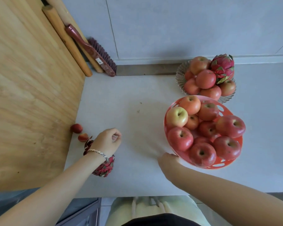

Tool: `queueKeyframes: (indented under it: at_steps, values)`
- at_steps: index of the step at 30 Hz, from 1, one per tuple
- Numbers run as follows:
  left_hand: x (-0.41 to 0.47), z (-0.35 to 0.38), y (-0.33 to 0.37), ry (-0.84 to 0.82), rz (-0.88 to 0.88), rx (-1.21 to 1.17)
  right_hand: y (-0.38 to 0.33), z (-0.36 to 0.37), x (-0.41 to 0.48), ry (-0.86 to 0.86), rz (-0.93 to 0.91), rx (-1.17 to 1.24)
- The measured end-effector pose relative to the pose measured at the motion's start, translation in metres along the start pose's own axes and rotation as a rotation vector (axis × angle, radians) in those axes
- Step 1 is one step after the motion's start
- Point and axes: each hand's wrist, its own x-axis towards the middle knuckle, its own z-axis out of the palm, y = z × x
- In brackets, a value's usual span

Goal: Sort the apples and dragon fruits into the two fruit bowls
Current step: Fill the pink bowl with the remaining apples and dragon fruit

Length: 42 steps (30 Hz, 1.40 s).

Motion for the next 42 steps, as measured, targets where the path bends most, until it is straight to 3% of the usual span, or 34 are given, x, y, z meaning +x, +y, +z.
queueKeyframes:
  at_steps: [2, 5, 7, 10, 13, 16, 21, 27, 32, 35, 39, 42]
  values:
    - [0.005, -0.001, -0.005, 0.034, -0.011, 0.01, -0.002, -0.01, -0.007, 0.031, -0.04, 0.014]
    - [0.02, -0.014, -0.032, 0.196, -0.075, 0.111, -0.019, -0.039, -0.007, 0.136, -0.107, 0.227]
    - [0.032, -0.028, -0.051, 0.218, -0.207, 0.206, -0.028, -0.063, -0.004, 0.227, -0.118, 0.362]
    - [0.047, -0.049, -0.064, 0.035, -0.455, 0.32, -0.03, -0.087, 0.0, 0.319, -0.105, 0.508]
    - [0.059, -0.053, -0.069, -0.114, -0.549, 0.349, -0.028, -0.096, 0.003, 0.338, -0.08, 0.56]
    - [0.068, -0.042, -0.078, -0.139, -0.61, 0.288, -0.023, -0.099, 0.001, 0.338, -0.059, 0.581]
    - [0.076, -0.027, -0.099, -0.001, -0.596, 0.206, -0.012, -0.097, -0.006, 0.34, -0.064, 0.624]
    - [0.086, -0.025, -0.097, 0.022, -0.581, 0.196, 0.005, -0.109, -0.026, 0.431, -0.168, 0.673]
    - [0.084, -0.025, -0.053, 0.113, -0.463, -0.087, 0.051, -0.12, -0.053, 0.696, -0.266, 0.769]
    - [0.07, -0.022, 0.006, 0.142, -0.307, -0.388, 0.1, -0.116, -0.062, 0.82, -0.146, 0.758]
    - [0.041, -0.015, 0.084, 0.031, -0.211, -0.67, 0.151, -0.089, -0.046, 0.631, 0.04, 0.654]
    - [0.022, -0.009, 0.122, -0.042, -0.205, -0.755, 0.155, -0.067, -0.026, 0.526, 0.0, 0.441]
